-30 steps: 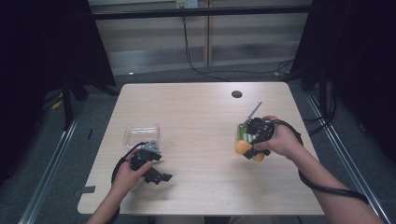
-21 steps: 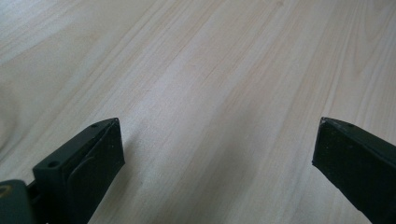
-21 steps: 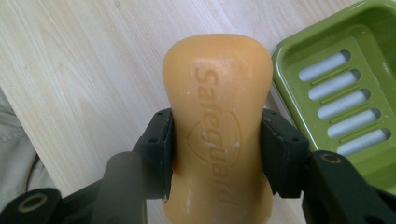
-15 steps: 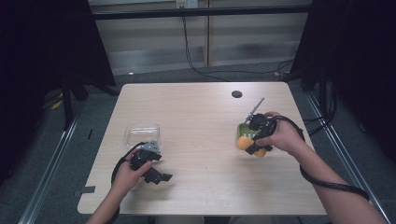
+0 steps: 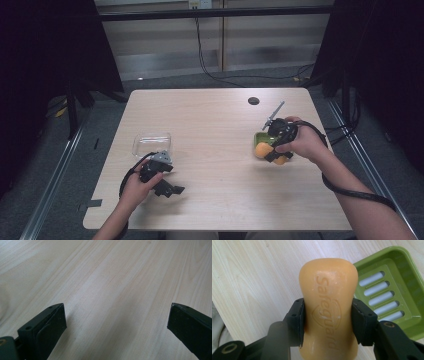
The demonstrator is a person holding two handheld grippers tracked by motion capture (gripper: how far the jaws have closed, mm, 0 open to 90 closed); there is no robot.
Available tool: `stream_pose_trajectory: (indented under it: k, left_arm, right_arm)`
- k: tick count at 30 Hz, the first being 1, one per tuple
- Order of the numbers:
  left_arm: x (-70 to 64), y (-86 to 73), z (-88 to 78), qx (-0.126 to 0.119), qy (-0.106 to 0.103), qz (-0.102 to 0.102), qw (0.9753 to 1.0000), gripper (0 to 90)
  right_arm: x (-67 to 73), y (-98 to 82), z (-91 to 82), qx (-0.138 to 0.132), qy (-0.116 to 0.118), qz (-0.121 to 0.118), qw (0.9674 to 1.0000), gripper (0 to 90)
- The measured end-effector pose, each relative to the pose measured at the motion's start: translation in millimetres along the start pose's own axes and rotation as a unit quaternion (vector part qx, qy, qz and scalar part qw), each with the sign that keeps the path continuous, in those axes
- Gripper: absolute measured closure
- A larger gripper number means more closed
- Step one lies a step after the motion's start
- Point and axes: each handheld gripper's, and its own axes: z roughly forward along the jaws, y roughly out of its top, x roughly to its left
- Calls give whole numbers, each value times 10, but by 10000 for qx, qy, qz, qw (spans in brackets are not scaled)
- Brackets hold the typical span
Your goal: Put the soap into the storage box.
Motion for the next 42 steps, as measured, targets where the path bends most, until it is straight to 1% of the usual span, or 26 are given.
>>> stream_pose_trajectory:
  k: [1, 2, 7, 9, 10, 11, 12, 16, 19, 20, 21, 22, 23, 24, 25, 26, 27, 28, 30, 33, 35, 36, 39, 41, 42]
  left_arm:
    - [1, 0, 0, 2, -6, 7, 10000, 17]
    - [1, 0, 2, -1, -9, 4, 10000, 17]
    - [1, -1, 2, 3, 6, -13, 10000, 17]
    - [6, 1, -3, 36, -11, 11, 10000, 17]
    - [6, 1, -3, 36, -11, 11, 10000, 17]
    - [6, 0, -5, 42, -9, 7, 10000, 17]
    - [6, 0, -4, 41, -7, 5, 10000, 17]
    - [15, -1, -9, 37, -5, 16, 10000, 17]
    - [13, -1, -7, 37, -2, 12, 10000, 17]
    - [9, -1, -3, 37, -7, 3, 10000, 17]
    - [9, -1, -3, 37, -7, 3, 10000, 17]
    - [11, 0, -2, 42, -5, 20, 10000, 17]
    - [11, 0, -2, 42, -5, 20, 10000, 17]
    - [14, 0, -3, 46, -10, 22, 10000, 17]
    - [16, 1, -5, 72, -4, 34, 10000, 17]
    - [15, 3, -11, 118, 18, 41, 9999, 17]
    - [16, 2, -11, 117, 18, 44, 9999, 17]
    - [17, 3, -12, 132, 17, 59, 9999, 17]
    - [17, 3, -11, 131, 17, 59, 9999, 16]
    - [13, 0, -6, 73, 3, 27, 10000, 17]
    - [16, 1, -10, 98, 7, 49, 9999, 17]
    - [16, 1, -11, 111, 16, 45, 9999, 17]
    - [16, -1, -8, 98, 11, 50, 9999, 17]
    - [17, 0, -9, 110, 17, 57, 9999, 17]
    - [16, 3, -12, 138, 24, 61, 9999, 16]
  right_arm:
    - [-5, 3, -4, 38, 3, 17, 10000, 501]
    - [-28, 1, -2, 23, -10, -21, 10000, 501]
    - [-53, 8, 1, 46, -12, 17, 10000, 501]
    - [-79, 10, 7, 21, -29, -20, 10000, 501]
    - [-83, 13, 6, 36, -19, 39, 10000, 501]
    - [-83, 13, 6, 36, -19, 39, 10000, 501]
    - [-100, 11, 11, 11, -25, -41, 10000, 501]
    - [-139, 6, 18, 41, -38, 10, 10000, 501]
    - [-158, 5, 21, 40, -55, -7, 10000, 501]
    - [-177, 3, 24, 28, -50, -74, 10000, 501]
    - [-177, 3, 24, 28, -50, -74, 10000, 501]
    - [-179, 5, 21, 27, -47, 8, 10000, 501]
    - [-179, 5, 21, 27, -47, 8, 10000, 501]
    - [-183, 6, 21, 49, -33, -3, 10000, 501]
    - [-200, 3, 29, 10, -37, -78, 10000, 501]
    - [-200, 2, 35, 31, -33, -37, 10000, 501]
    - [-203, 2, 37, 36, -35, -40, 10000, 501]
    - [-200, 4, 34, 55, -45, 10, 10000, 501]
    - [-208, 3, 36, 50, -41, -26, 10000, 501]
    - [-218, 2, 37, 55, -52, 38, 10000, 501]
    - [-227, 0, 41, 28, -78, 11, 10000, 501]
    - [-230, 1, 38, 53, -96, 26, 9999, 501]
    - [-242, -6, 38, 17, -107, 68, 9999, 501]
    - [-251, -8, 39, 9, -118, 35, 9999, 501]
    - [-250, -8, 35, 23, -142, 85, 9999, 501]
